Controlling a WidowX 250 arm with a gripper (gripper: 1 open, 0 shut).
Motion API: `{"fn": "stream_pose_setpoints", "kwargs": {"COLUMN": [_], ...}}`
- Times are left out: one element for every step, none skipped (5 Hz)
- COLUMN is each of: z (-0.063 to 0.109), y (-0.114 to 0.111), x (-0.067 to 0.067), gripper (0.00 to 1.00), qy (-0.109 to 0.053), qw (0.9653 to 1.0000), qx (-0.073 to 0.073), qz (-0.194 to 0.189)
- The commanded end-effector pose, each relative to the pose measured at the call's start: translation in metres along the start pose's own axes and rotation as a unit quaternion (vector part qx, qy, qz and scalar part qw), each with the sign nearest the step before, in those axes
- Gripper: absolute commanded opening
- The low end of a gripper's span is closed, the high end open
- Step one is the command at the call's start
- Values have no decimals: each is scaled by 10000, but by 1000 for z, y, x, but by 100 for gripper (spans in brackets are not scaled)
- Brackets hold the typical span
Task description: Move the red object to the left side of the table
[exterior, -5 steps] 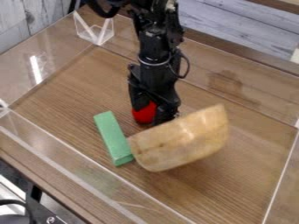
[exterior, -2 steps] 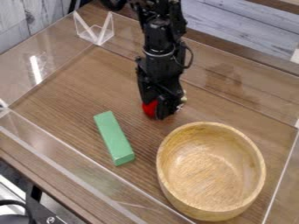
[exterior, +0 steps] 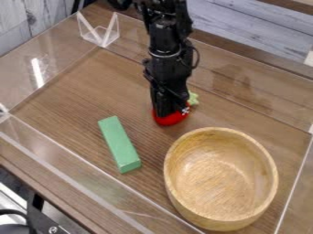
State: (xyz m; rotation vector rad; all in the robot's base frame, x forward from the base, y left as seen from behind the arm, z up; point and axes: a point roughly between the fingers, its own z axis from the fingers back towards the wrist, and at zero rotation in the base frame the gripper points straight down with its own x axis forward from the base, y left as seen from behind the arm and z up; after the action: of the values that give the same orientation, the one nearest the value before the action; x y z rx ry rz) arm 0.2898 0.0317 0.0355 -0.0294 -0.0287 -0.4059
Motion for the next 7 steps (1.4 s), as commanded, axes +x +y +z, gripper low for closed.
{"fn": "stream_pose_setpoints", "kwargs": {"z": [10,14,6,-2,0,28,56], "y": [8,8,9,9,12,16,22], "x": [8,11,14,17,16,16,16], "gripper": [0,0,0,0,0,0,0], "qy": [-93,-49,-29,-11,9,-234,-477], "qw": [9998,9995,9998,9990,9960,9903,9816], "qx": [-23,-113,-169,-224,-287,-175,-79], "qz": [-145,-292,59,382,841,1358,1846]}}
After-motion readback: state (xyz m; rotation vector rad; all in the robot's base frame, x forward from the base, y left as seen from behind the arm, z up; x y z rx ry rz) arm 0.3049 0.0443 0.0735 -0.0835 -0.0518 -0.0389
